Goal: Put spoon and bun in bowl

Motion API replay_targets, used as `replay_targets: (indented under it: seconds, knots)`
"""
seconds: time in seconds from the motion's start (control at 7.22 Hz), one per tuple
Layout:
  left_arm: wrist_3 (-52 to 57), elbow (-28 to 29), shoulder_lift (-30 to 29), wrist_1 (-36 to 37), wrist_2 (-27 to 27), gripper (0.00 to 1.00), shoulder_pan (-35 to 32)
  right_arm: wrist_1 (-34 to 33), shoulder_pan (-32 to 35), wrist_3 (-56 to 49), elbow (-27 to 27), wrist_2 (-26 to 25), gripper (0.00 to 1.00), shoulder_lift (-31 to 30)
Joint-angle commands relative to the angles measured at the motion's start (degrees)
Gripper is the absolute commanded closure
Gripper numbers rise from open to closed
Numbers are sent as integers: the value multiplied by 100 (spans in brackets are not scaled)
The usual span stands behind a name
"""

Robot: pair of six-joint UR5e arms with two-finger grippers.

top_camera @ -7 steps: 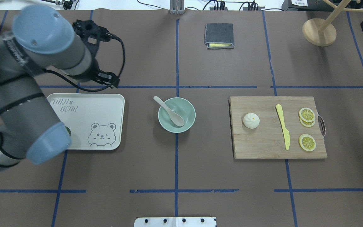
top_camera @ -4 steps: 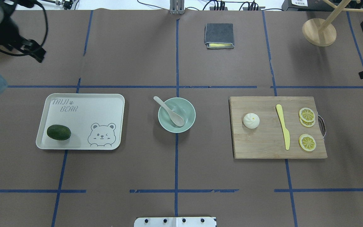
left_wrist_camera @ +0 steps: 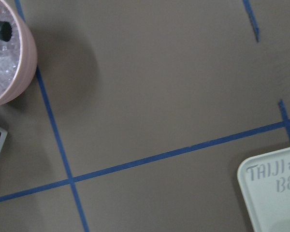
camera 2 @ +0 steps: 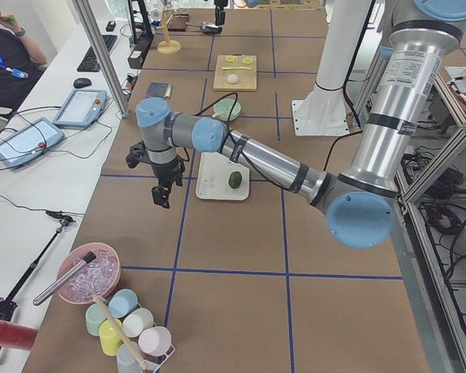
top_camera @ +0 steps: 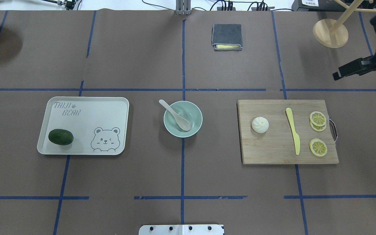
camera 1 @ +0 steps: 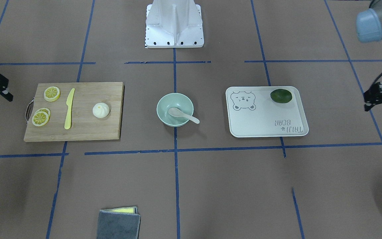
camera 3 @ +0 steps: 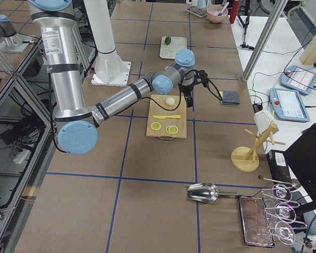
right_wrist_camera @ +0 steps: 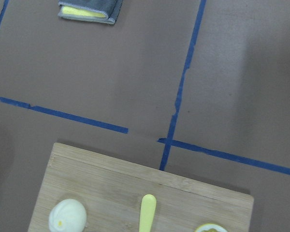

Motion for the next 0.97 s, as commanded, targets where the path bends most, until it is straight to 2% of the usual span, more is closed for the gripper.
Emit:
replay_targets:
  seconds: [0.0,0.14,0.28,0.42,0.55,0.83]
  knots:
    - [898,14,821,-353,-181,0,-575,-198,-884,1034,62,-714,0,437]
    - [1001,40,1095,-390,-381,0,-656,-198,-1489,1735,89,-1326,0,516]
    - [967,58,1124,-295,-383,0,-709,-172,-1965,2133,89,-1828,0,535]
    - [967,58,1324,-303,-365,0,-701,-145,-2274,2146,20,-2155,0,474]
    - [1002,102,1378,-355,-365,0,-701,-119,-2556,2233,-155,-2411,1,552]
    - [1011,23,1484,-347,-365,0,-709,-127,-2821,2401,-183,-2510,3,526]
